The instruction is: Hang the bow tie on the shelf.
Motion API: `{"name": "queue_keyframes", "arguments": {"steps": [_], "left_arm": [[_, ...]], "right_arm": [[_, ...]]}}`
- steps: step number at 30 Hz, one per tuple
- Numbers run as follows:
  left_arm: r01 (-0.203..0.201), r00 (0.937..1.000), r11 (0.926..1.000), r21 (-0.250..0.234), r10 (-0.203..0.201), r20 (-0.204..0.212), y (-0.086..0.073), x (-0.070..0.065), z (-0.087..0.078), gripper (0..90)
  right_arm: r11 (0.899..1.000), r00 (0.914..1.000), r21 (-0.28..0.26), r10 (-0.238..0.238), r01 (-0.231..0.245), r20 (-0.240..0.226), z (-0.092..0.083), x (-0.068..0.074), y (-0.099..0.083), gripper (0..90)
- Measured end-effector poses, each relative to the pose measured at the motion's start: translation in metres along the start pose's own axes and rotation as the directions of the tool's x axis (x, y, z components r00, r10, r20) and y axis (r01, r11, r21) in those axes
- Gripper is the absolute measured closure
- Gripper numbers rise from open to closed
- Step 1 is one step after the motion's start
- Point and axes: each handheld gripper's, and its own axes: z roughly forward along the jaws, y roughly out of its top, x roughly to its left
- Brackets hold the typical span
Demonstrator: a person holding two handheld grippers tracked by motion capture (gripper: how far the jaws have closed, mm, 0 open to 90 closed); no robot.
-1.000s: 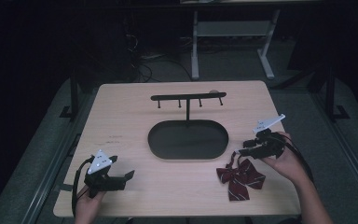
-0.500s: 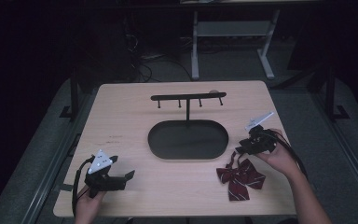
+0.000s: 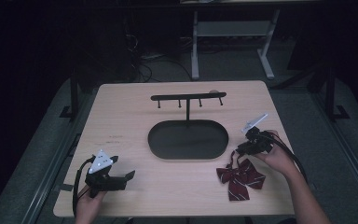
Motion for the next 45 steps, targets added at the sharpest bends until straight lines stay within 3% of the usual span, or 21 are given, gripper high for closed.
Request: {"name": "queue_keyframes", "arguments": {"steps": [4,15,18,45], "left_arm": [[-0.001,1.0000,1.0000,-0.004,0.001,0.000,0.000,0.000,-0.001,13.0],[-0.003,1.0000,1.0000,-0.001,0.003,0.000,0.000,0.000,-0.001,13.0],[-0.003,1.0000,1.0000,-0.001,0.003,0.000,0.000,0.000,0.000,13.0],[0.000,1.0000,1.0000,-0.005,0.000,0.002,0.000,-0.001,-0.001,13.0]], "right_arm": [[1.000,0.9999,0.014,-0.013,0.014,-0.010,0.001,0.001,0.000,84.0],[0.999,0.9989,-0.023,-0.023,0.022,-0.040,-0.010,0.007,0.002,85.5],[1.000,0.9990,-0.012,-0.025,0.025,-0.037,-0.012,0.008,0.004,85.4],[0.988,0.9922,-0.103,-0.121,0.117,-0.031,-0.064,0.037,0.044,86.9]]}}
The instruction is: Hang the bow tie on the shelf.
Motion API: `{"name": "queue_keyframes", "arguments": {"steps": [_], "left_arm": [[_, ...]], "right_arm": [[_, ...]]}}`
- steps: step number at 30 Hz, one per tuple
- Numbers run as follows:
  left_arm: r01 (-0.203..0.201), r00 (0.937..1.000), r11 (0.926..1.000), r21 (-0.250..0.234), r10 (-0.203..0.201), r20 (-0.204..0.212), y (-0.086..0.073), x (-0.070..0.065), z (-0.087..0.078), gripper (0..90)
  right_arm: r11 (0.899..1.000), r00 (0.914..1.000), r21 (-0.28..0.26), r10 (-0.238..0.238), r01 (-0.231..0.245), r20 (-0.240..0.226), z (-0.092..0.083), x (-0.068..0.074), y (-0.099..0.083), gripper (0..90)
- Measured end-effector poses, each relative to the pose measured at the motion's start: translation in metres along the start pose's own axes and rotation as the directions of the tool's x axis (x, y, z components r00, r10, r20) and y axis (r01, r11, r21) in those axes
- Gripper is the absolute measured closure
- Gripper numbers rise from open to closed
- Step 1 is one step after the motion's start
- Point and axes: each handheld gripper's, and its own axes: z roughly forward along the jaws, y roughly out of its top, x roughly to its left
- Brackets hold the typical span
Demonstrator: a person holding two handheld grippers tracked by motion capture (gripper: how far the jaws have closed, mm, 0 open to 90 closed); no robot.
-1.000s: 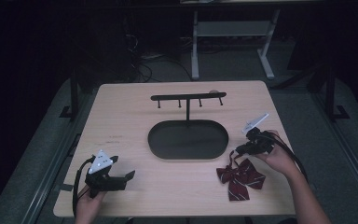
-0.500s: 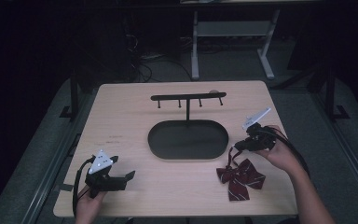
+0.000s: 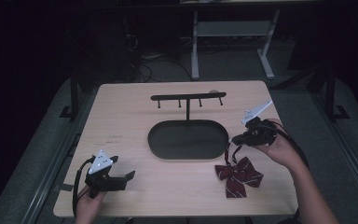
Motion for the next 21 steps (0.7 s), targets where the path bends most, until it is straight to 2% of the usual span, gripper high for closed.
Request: {"name": "queue_keyframes", "arguments": {"steps": [8,21], "left_arm": [[0.000,1.0000,1.0000,0.001,0.000,-0.001,0.000,0.000,0.000,13.0],[0.002,1.0000,1.0000,0.002,-0.002,0.000,0.000,0.000,0.000,13.0]], "right_arm": [[0.999,0.9991,-0.029,-0.042,0.042,0.009,-0.013,0.002,0.017,86.9],[0.996,0.9973,-0.049,-0.072,0.073,0.015,-0.025,-0.001,0.042,87.0]]}}
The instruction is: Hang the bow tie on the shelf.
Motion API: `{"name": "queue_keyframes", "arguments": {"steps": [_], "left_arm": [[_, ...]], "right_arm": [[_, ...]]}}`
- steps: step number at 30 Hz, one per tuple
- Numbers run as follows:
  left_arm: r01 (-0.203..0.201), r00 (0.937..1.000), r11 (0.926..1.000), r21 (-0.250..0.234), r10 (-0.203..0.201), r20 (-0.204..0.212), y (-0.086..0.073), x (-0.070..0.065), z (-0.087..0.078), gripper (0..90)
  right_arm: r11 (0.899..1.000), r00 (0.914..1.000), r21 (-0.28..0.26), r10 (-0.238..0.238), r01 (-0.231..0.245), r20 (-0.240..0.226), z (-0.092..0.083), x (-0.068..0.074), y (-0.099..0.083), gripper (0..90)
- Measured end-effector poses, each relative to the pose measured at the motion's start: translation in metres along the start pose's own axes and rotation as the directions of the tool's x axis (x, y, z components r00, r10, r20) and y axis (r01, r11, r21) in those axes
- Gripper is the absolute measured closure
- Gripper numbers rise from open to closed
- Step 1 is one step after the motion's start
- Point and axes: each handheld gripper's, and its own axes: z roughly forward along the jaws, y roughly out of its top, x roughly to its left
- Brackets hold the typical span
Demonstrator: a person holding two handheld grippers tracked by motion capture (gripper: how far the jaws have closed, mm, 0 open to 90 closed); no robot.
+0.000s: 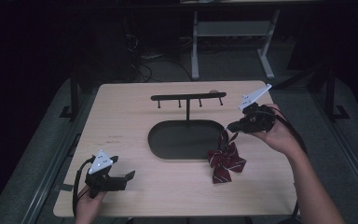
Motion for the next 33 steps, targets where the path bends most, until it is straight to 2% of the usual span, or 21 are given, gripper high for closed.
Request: {"name": "queue_keyframes", "arguments": {"steps": [11,33], "left_arm": [[0.005,1.0000,1.0000,-0.002,-0.005,0.000,0.000,0.002,0.000,13.0],[0.021,0.9998,0.9998,0.006,-0.021,0.007,0.001,0.004,0.004,13.0]], "right_arm": [[1.000,0.9999,0.005,-0.008,0.008,0.007,-0.003,-0.008,0.016,86.9],[0.999,0.9989,-0.012,-0.045,0.044,-0.014,-0.010,-0.023,0.045,86.9]]}}
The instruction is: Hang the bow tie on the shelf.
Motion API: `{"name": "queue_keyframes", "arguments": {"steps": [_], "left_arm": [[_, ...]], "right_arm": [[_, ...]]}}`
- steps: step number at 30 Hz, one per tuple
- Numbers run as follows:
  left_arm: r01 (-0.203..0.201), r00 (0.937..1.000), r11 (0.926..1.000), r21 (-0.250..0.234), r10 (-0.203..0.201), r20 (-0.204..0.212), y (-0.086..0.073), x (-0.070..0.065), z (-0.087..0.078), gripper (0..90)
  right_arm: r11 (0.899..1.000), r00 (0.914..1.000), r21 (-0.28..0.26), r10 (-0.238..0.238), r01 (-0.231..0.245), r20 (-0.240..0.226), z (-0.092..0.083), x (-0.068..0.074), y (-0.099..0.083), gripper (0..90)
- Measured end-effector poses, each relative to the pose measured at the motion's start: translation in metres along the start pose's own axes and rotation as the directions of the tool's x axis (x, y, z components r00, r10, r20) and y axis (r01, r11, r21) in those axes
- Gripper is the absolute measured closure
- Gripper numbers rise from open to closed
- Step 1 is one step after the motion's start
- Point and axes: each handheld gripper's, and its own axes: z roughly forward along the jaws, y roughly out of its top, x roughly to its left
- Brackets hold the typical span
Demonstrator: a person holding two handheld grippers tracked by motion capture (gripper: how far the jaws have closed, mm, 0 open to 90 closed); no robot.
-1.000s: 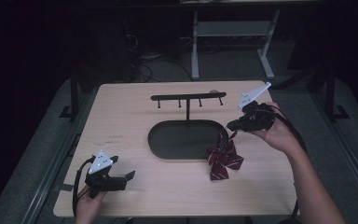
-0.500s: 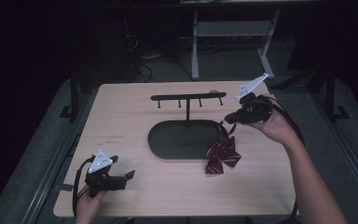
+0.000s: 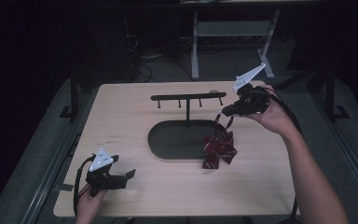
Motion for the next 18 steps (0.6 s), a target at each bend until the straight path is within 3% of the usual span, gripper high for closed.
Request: {"name": "queue_keyframes", "arguments": {"steps": [18], "left_arm": [[0.013,0.9999,0.9999,-0.001,-0.013,0.002,-0.001,0.002,0.000,13.0]], "right_arm": [[0.999,0.9995,0.027,-0.028,0.028,0.013,0.003,-0.028,0.034,86.9]]}}
